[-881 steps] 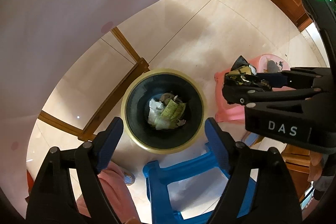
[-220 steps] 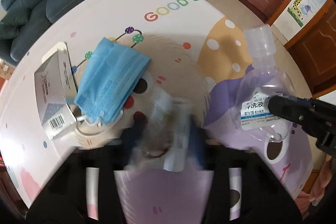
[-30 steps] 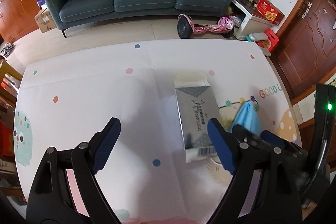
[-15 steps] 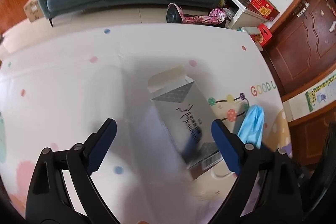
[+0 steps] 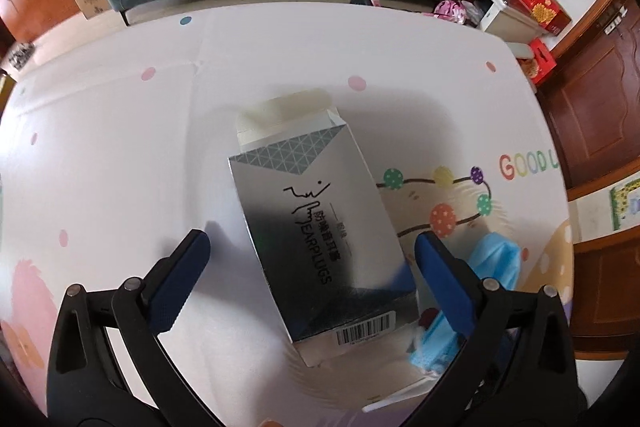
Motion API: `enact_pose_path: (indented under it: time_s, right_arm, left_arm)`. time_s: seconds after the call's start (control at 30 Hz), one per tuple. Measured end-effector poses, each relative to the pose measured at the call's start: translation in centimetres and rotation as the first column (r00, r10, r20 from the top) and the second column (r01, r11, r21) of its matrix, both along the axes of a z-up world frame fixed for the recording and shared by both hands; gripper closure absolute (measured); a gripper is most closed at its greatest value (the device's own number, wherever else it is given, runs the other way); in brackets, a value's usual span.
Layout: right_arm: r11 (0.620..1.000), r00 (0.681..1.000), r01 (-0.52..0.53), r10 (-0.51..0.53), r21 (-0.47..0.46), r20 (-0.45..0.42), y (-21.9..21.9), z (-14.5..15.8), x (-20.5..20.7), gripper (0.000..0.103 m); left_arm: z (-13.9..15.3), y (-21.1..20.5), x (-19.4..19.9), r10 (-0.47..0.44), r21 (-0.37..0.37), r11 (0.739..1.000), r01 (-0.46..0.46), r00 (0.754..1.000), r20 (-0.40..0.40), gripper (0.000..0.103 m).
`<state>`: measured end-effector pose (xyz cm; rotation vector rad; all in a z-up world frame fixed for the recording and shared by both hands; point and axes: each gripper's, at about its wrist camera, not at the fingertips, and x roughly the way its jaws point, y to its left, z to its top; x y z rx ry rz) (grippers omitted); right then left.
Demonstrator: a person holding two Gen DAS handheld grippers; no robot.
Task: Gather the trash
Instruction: 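Grasp the silver EARPLUGS box with the left tool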
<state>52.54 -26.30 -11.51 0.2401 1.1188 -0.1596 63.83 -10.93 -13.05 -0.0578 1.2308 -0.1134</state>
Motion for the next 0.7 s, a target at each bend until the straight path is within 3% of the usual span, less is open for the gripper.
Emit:
enact_pose_path:
  time_s: [0.2, 0.3, 0.33, 0.37, 0.53, 0.7]
  right_arm:
    - [0.999, 0.999, 0.035, -0.035, -0.015, 0.004, -1.6, 0.3, 0.4, 0.09]
    - [0.999, 0.999, 0.054, -0.054, 0.003, 0.001, -2.4, 0.5, -0.1, 0.09]
    - [0.998, 0.998, 0.057, -0.057, 0.008, -0.001, -2.5, 0.5, -0.3, 0.09]
    - [0.998, 0.998, 0.06, -0.06, 0.014, -0.006, -2.7, 0.6, -0.6, 0.09]
    - [0.997, 0.998, 0.069, -0.068, 0.044, -0.02, -3.1, 1.1, -2.4, 0.091]
    - [0.997, 0.999, 0.042, -0.043, 0.064, 0.012, -2.1, 4.3, -7.0, 0.092]
  left_arm:
    - [-0.6, -0.8, -0.7, -0.029, 0.039, 0.999, 0.029, 1.0, 0.002, 0.002]
    - [-0.6, -1.0, -1.2, -0.056, 0.05, 0.997, 0.055, 0.998, 0.018, 0.01]
    - [-0.4, -0.5, -1.4, -0.064, 0.057, 0.996, 0.062, 0.998, 0.028, 0.022]
    - [-0.1, -0.6, -1.9, -0.086, 0.075, 0.994, 0.082, 0.995, 0.053, 0.045]
    - [0.9, -0.4, -4.1, -0.153, 0.072, 0.986, 0.148, 0.985, 0.083, 0.046]
    - [4.0, 0.6, -9.0, -0.204, 0.049, 0.979, 0.199, 0.971, 0.125, 0.046]
